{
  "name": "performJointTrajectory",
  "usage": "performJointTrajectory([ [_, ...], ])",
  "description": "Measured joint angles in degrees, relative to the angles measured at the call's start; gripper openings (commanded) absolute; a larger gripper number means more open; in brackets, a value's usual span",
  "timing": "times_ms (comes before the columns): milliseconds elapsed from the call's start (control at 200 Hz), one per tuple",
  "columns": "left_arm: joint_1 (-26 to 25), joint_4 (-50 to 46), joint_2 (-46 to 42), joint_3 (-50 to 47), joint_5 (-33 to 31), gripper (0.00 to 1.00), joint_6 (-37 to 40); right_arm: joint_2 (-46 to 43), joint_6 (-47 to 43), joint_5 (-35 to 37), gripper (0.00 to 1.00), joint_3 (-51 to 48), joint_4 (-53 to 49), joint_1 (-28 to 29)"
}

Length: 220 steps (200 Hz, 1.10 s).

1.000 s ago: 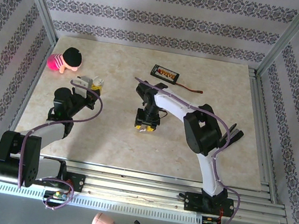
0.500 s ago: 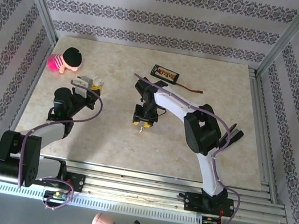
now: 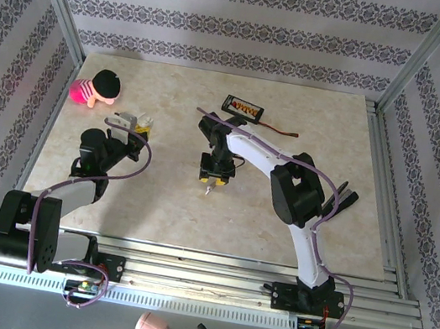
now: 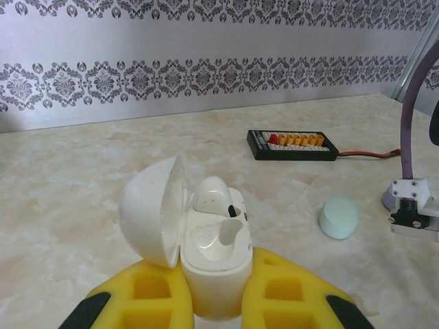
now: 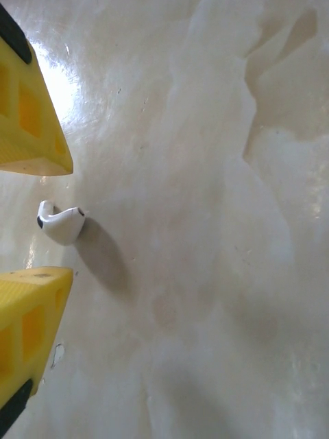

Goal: Insert wireless bluetooth earbuds into charging case

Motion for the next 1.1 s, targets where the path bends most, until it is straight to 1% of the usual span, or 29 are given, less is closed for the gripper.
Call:
performJointTrajectory([
  [165,0.0,0.0,0.0,0.0,0.0,0.0,0.0,0.28,0.48,-0.42,0.36,-0.5,0.39,0.28],
  [515,0.0,0.35,0.28,0.0,0.17,0.0,0.0,1.44,0.92,-1.77,0.37,-0.76,1.11,0.63],
  [735,0.0,0.68,0.33,0.0,0.17,0.0,0.0,1.6,0.96,-2.69,0.34,-1.46,1.6,0.63],
  [924,0.0,0.85,0.33,0.0,0.17,0.0,0.0,1.86,1.36,-3.02,0.3,-1.6,1.46,0.61],
  [999,0.0,0.85,0.33,0.0,0.17,0.0,0.0,1.86,1.31,-2.97,0.26,-1.62,1.29,0.59],
  [1019,0.0,0.83,0.33,0.0,0.17,0.0,0.0,1.86,1.33,-2.95,0.22,-1.62,1.29,0.59],
  [1034,0.0,0.85,0.33,0.0,0.17,0.0,0.0,1.86,1.31,-2.93,0.21,-1.64,1.27,0.59],
  [1099,0.0,0.85,0.33,0.0,0.17,0.0,0.0,1.86,1.42,-2.64,0.2,-1.79,1.09,0.48],
])
